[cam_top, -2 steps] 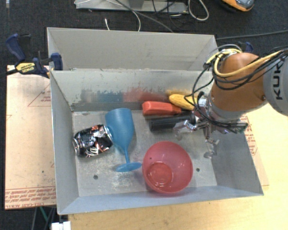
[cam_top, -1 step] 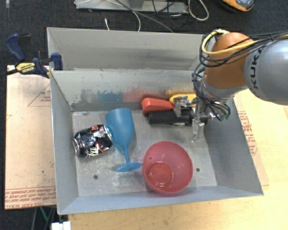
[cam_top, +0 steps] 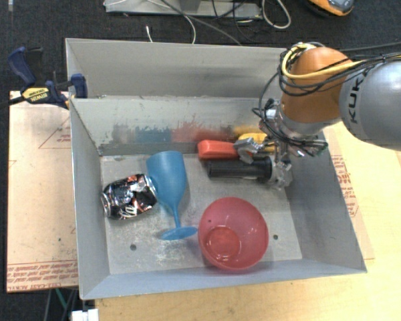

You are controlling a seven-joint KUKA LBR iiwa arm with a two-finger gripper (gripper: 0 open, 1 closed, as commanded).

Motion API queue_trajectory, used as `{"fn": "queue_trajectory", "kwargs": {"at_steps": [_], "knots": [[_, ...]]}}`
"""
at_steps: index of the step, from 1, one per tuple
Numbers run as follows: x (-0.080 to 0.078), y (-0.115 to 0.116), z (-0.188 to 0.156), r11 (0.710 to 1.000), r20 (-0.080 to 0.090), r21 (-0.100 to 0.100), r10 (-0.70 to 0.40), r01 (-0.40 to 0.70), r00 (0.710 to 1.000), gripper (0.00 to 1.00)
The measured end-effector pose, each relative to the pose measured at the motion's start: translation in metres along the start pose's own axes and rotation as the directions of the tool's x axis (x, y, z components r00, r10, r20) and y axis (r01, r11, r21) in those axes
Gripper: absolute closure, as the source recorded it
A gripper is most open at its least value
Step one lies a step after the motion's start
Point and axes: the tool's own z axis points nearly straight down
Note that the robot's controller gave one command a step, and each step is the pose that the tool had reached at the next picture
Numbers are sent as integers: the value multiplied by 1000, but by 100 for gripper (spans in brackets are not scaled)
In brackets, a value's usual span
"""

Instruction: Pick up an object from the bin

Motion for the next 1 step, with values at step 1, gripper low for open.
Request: {"fn": "queue_trajectory", "kwargs": {"at_steps": [1], "knots": [[8,-3,8,798,-9,0,603,-603,798,100]]}}
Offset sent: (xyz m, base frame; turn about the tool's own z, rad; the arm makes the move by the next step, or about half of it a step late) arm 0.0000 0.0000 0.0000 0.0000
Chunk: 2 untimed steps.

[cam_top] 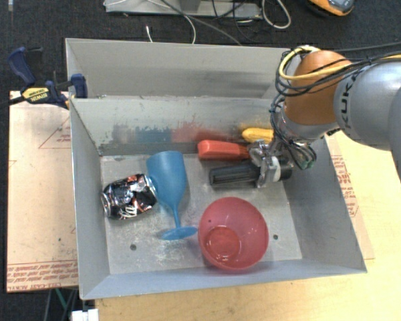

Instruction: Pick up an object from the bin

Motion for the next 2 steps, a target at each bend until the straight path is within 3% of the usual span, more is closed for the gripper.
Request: {"fn": "queue_trajectory", "kwargs": {"at_steps": [1,2], "knots": [[0,0,0,1000,0,0,-1,1,1000,100],[1,1,-21,1000,-3,0,-2,2,1000,100]]}}
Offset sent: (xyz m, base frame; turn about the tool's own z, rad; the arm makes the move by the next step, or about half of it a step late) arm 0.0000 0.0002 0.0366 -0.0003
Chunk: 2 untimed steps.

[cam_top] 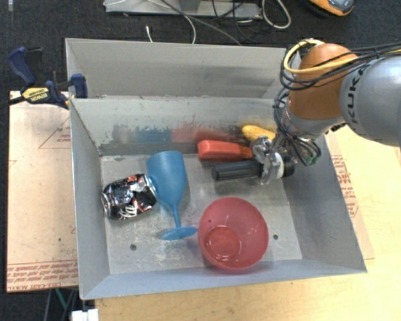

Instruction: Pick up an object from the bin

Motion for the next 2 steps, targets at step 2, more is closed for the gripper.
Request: {"fn": "queue_trajectory", "kwargs": {"at_steps": [2], "knots": [[0,1,-26,1000,1,0,0,0,1000,100]]}}
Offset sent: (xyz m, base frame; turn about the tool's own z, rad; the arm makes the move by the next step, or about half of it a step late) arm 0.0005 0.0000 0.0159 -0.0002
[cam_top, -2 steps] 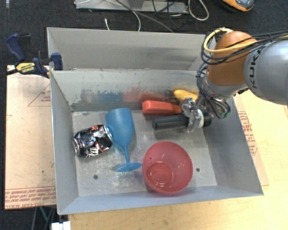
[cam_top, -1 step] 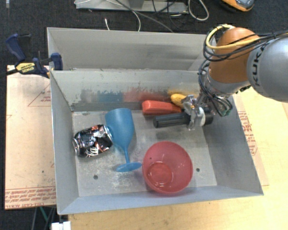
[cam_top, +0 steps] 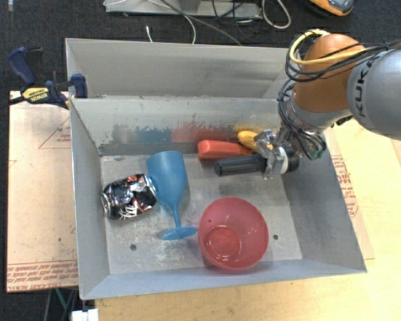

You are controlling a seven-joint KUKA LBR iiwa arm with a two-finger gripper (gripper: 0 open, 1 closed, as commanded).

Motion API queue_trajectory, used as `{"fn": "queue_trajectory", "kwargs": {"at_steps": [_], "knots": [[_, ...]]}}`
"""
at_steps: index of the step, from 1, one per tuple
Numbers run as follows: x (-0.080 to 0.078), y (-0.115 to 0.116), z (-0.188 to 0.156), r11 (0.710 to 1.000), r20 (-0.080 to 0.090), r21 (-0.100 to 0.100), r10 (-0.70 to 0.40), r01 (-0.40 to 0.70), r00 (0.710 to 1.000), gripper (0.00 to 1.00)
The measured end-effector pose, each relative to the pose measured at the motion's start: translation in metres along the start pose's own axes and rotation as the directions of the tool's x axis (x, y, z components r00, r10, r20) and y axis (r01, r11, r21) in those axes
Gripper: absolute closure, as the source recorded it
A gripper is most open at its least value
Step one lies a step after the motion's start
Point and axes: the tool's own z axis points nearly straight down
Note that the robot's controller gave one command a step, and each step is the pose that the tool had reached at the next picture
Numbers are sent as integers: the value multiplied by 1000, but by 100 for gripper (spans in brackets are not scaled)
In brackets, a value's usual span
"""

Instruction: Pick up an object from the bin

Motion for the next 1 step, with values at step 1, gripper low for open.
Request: {"fn": "queue_trajectory", "kwargs": {"at_steps": [1], "knots": [[0,1,-15,1000,-1,-1,-1,1,1000,100]]}}
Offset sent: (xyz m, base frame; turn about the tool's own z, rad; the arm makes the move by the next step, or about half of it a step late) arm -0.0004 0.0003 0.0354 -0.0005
